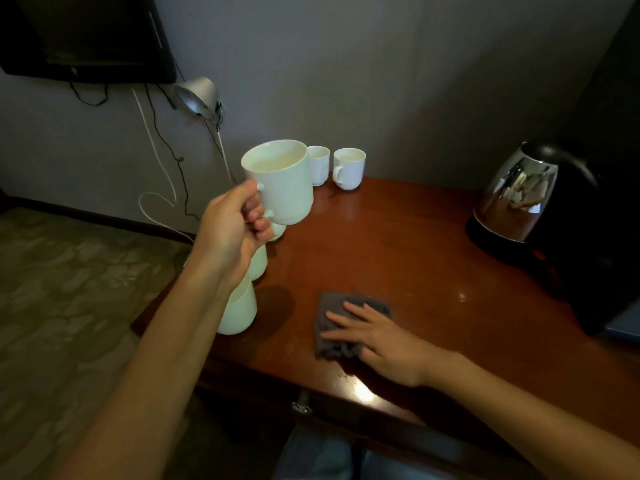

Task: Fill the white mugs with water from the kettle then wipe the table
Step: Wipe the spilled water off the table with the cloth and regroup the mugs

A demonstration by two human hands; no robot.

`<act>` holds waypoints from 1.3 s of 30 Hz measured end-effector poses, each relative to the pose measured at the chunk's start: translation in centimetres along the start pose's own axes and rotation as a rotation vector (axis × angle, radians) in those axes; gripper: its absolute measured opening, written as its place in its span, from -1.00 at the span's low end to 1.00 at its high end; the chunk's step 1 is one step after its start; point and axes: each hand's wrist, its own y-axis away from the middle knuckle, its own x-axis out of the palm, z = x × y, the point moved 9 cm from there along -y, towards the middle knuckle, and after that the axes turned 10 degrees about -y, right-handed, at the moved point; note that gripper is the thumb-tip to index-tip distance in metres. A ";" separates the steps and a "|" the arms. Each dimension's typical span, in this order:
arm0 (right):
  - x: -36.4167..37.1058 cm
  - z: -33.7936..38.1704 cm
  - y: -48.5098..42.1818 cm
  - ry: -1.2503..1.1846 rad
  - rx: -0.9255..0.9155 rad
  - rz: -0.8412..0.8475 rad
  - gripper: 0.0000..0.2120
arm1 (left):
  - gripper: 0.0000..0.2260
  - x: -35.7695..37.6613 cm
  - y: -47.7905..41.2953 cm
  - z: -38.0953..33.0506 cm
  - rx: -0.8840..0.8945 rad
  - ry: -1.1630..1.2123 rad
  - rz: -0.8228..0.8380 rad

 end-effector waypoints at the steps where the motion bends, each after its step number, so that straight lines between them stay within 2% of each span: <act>1: -0.2 -0.5 2.4 -0.011 0.014 -0.010 -0.45 | -0.66 0.5 -0.1 0.2 -0.001 0.010 -0.002; 5: -2.7 -5.2 8.6 -0.065 0.161 -0.074 -0.41 | -0.66 3.6 -0.8 1.1 0.006 0.025 0.033; 8: -6.1 -10.6 10.1 -0.068 0.352 -0.186 -0.38 | -0.66 6.0 -1.2 2.3 -0.002 0.017 0.053; 11: -9.0 -14.5 8.8 -0.064 0.507 -0.299 -0.45 | -0.65 8.5 -1.7 3.8 -0.027 0.060 0.077; 15: -10.1 -15.8 4.9 -0.066 0.598 -0.344 -0.52 | -0.66 11.5 -3.1 6.7 -0.071 0.050 0.099; 25: -10.5 -15.9 3.5 -0.052 0.595 -0.406 -0.50 | -0.71 17.7 -12.1 12.8 -0.124 -0.098 0.089; 39: -11.7 -17.7 1.1 -0.125 0.513 -0.380 -0.48 | -0.71 22.7 -21.8 16.1 -0.142 -0.086 0.073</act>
